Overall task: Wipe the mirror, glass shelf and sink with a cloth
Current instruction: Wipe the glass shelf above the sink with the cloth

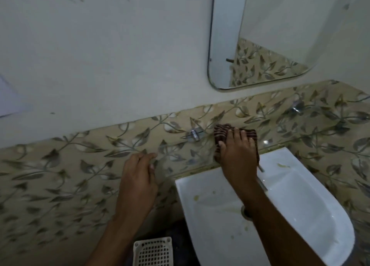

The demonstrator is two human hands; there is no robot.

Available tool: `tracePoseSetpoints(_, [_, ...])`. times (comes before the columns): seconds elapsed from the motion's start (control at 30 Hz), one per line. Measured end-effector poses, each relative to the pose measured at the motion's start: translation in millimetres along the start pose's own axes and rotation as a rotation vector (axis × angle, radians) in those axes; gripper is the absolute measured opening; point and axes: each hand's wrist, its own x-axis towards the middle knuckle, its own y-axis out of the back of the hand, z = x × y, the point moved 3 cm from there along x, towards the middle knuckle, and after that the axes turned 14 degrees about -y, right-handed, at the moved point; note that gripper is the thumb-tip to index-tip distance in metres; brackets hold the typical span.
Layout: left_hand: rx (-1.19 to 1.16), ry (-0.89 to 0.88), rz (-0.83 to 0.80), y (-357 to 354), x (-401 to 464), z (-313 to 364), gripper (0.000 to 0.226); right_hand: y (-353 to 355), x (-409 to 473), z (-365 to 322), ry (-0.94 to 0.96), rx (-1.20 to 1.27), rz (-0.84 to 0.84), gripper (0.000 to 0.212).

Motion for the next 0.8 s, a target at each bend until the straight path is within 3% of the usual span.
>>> tracePoseSetpoints(0.1, [-0.019, 0.061, -0.036, 3.6, -5.5, -1.6, 0.033, -4.7, -45.8, -53.2, 0.11, 0.041, -0.018, 0.065])
tracePoseSetpoints(0.2, [-0.015, 0.073, -0.053, 8.1, -1.2, 4.6, 0.033, -9.5, -89.5, -99.3, 0.341, 0.123, -0.046, 0.06])
tracePoseSetpoints(0.33, [-0.049, 0.085, -0.045, 15.8, 4.4, 13.9, 0.03, -5.8, -103.9, -98.5, 0.602, 0.152, -0.118, 0.054])
tracePoseSetpoints(0.47, [-0.101, 0.066, -0.024, 21.8, 1.5, 18.9, 0.032, -5.5, -67.4, -56.3, 0.471, 0.114, 0.006, 0.049])
tracePoseSetpoints(0.6, [-0.106, 0.064, 0.008, 23.1, 0.1, 23.7, 0.032, -10.7, -63.2, -70.5, 0.311, 0.073, 0.013, 0.057])
tracePoseSetpoints(0.67, [-0.116, 0.075, 0.022, 23.1, 0.4, 25.9, 0.031, -11.3, -80.5, -89.2, 0.363, 0.1, 0.012, 0.059])
tracePoseSetpoints(0.8, [-0.107, 0.081, 0.049, 24.7, 2.9, 21.7, 0.028, -19.2, -107.1, -83.5, 0.642, 0.205, 0.01, 0.049])
